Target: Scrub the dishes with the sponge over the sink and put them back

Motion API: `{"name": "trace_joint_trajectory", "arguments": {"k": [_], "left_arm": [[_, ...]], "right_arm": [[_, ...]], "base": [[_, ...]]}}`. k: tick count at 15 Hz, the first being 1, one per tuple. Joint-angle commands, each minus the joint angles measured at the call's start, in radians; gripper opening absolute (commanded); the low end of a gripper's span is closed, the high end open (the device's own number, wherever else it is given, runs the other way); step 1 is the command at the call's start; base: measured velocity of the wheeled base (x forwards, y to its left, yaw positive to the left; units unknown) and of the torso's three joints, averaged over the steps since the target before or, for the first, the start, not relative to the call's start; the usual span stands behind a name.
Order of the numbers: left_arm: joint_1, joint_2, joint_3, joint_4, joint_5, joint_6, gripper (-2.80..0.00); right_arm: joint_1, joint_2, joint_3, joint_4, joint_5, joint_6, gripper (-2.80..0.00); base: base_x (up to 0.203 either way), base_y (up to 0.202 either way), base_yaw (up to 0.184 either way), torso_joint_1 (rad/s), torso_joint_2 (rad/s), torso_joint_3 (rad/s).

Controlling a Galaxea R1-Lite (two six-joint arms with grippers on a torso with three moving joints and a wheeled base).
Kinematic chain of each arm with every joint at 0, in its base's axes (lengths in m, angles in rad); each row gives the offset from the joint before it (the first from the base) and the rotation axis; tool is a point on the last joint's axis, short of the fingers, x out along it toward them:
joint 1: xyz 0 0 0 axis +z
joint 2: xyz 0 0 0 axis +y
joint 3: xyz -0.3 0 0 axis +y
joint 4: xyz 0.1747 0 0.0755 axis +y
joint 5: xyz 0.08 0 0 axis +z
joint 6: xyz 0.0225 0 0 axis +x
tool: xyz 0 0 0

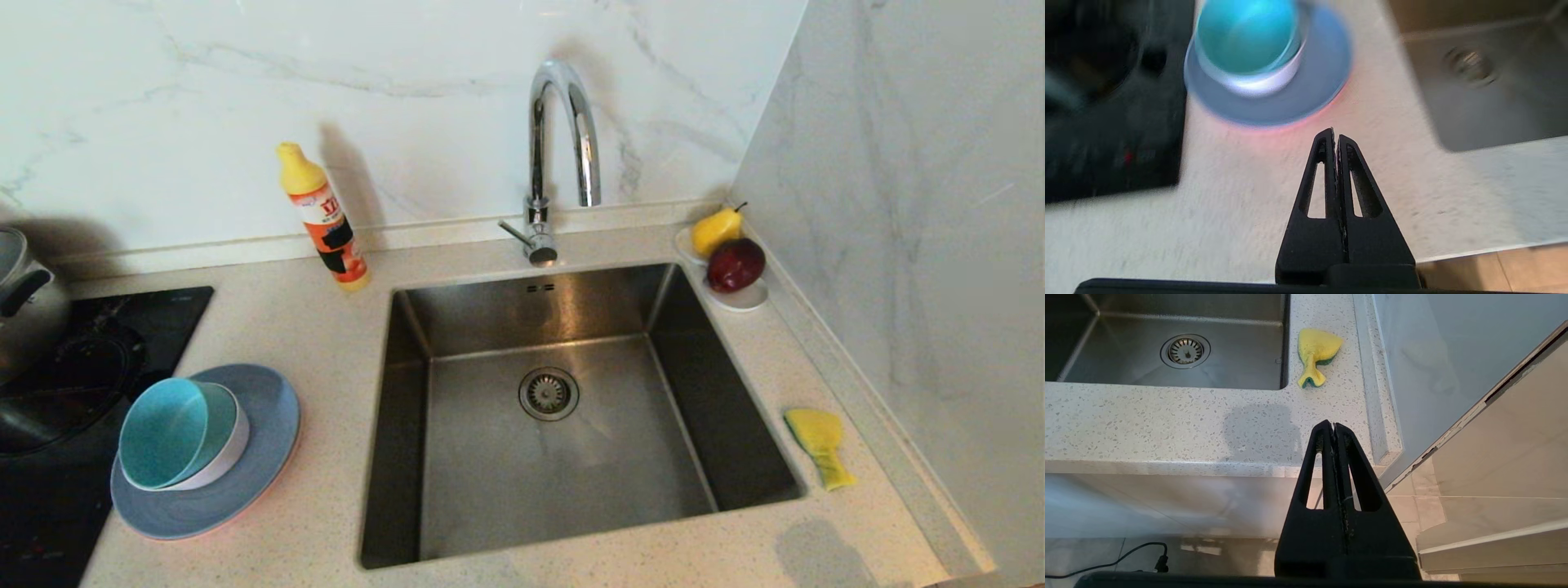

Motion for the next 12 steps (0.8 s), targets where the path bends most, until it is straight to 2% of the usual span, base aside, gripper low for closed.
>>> {"name": "trace_joint_trajectory", "arguments": {"k": [1, 2, 12], "left_arm": [[-0.023, -0.144, 0.023, 0.059, -0.015, 0.009, -2.80], [-0.025, -0.143, 0.020, 0.086, -0.018, 0.005, -2.80], [-0.026, -0.143, 0.022, 0.074, -0.017, -0.004, -2.80]], "right_arm": [[0.000, 0.001, 0.000, 0.000, 0.000, 0.002, -2.80], [0.000, 0.001, 0.000, -0.001, 0.001, -0.001, -2.80], [0.000, 0.001, -0.002, 0.003, -0.003, -0.012, -2.80]], "base": [[0.000, 0.000, 0.000, 0.000, 0.00, 0.000], [0.000, 0.000, 0.000, 0.000, 0.00, 0.000], [0.000, 0.000, 0.000, 0.000, 0.00, 0.000]]}}
